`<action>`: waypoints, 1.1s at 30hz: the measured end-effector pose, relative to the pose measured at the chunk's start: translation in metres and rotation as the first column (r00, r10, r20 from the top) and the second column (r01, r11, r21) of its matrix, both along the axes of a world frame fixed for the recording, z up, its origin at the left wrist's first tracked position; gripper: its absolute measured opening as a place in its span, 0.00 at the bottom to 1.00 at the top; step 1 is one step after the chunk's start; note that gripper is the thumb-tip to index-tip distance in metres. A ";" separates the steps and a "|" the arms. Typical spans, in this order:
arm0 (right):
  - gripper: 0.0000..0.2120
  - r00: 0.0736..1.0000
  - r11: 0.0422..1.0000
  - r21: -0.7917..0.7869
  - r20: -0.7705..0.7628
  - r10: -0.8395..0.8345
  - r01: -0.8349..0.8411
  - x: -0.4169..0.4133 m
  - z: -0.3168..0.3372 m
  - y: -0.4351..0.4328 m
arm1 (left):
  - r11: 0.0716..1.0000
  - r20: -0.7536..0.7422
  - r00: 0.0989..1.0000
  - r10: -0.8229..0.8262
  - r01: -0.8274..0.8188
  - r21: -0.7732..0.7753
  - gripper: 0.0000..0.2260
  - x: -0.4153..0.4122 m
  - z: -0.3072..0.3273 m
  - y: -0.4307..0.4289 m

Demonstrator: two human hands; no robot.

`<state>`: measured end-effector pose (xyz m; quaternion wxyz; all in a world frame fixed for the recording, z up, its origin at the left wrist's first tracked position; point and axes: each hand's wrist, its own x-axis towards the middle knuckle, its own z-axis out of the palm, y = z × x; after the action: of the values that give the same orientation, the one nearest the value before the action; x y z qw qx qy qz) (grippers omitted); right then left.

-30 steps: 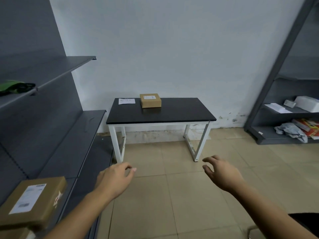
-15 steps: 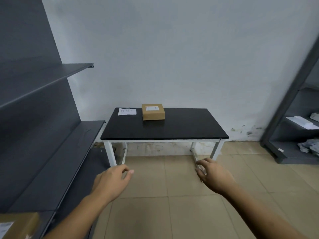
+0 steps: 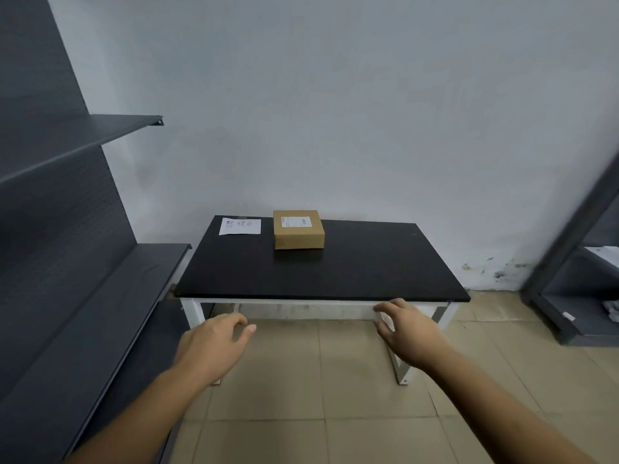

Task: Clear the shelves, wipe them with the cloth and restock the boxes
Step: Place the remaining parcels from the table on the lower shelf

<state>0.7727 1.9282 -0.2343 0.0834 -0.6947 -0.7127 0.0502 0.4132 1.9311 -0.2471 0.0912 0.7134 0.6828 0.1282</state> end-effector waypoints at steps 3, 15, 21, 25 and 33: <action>0.19 1.000 1.000 0.002 -0.009 -0.017 0.017 -0.003 -0.002 0.053 | 1.000 0.029 1.000 -0.002 0.003 -0.012 0.15 -0.006 -0.002 0.056; 0.20 0.995 0.997 -0.032 -0.079 -0.066 0.063 -0.008 -0.010 0.224 | 0.998 0.049 0.997 -0.066 0.066 -0.011 0.16 -0.007 0.001 0.229; 0.20 0.997 0.998 -0.057 -0.065 -0.031 0.027 0.012 -0.018 0.310 | 0.998 0.068 0.997 -0.041 0.043 -0.042 0.15 0.015 -0.011 0.308; 0.20 0.994 0.995 -0.096 -0.105 0.021 -0.031 0.027 -0.025 0.375 | 0.998 0.066 0.998 -0.004 0.008 -0.065 0.14 0.031 -0.021 0.362; 0.20 0.991 0.988 -0.135 -0.125 0.053 -0.070 0.061 -0.035 0.498 | 0.990 0.033 0.994 0.100 -0.096 -0.106 0.15 0.055 -0.033 0.461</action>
<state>0.8336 2.4264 -0.2688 0.0763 -0.6720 -0.7224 0.1441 0.4679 2.3919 -0.2798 0.1350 0.6705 0.7211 0.1106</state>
